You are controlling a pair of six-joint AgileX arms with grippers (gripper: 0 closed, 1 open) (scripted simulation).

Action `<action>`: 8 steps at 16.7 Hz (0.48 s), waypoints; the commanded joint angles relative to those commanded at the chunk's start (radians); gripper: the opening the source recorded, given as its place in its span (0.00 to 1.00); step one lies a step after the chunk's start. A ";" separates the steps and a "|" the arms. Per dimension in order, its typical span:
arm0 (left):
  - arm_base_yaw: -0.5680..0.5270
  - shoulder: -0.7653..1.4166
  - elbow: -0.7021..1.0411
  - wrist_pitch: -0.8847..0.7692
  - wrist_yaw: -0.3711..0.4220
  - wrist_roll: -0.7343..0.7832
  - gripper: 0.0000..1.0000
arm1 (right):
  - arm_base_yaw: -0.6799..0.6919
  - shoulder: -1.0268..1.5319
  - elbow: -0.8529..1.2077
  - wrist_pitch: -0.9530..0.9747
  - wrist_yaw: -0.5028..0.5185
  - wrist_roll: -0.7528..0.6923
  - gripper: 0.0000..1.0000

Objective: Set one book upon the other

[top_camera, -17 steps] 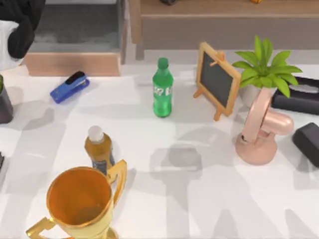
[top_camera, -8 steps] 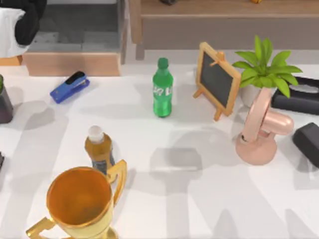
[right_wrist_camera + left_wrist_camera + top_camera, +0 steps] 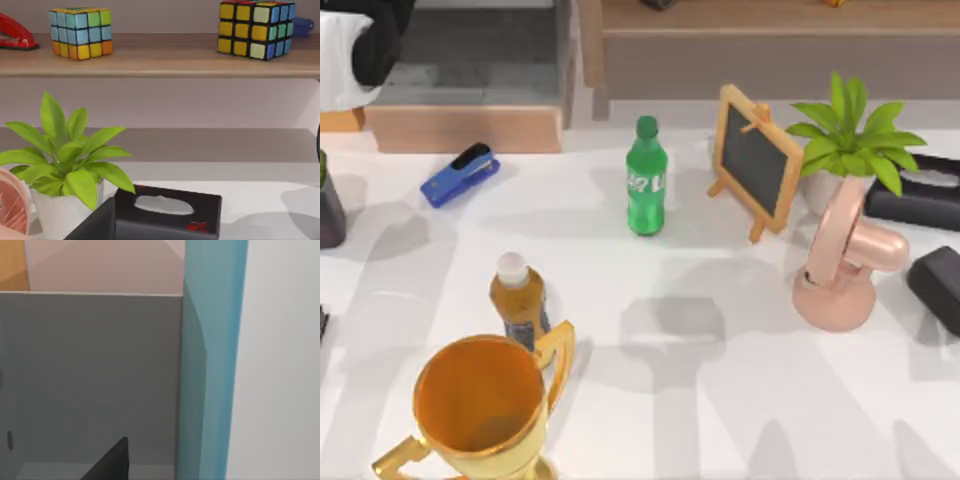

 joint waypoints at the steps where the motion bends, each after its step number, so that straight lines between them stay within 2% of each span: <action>1: 0.000 0.000 0.000 0.000 0.000 0.000 0.70 | 0.000 0.000 0.000 0.000 0.000 0.000 1.00; 8: 0.000 0.000 0.000 0.000 0.000 0.000 0.17 | 0.000 0.000 0.000 0.000 0.000 0.000 1.00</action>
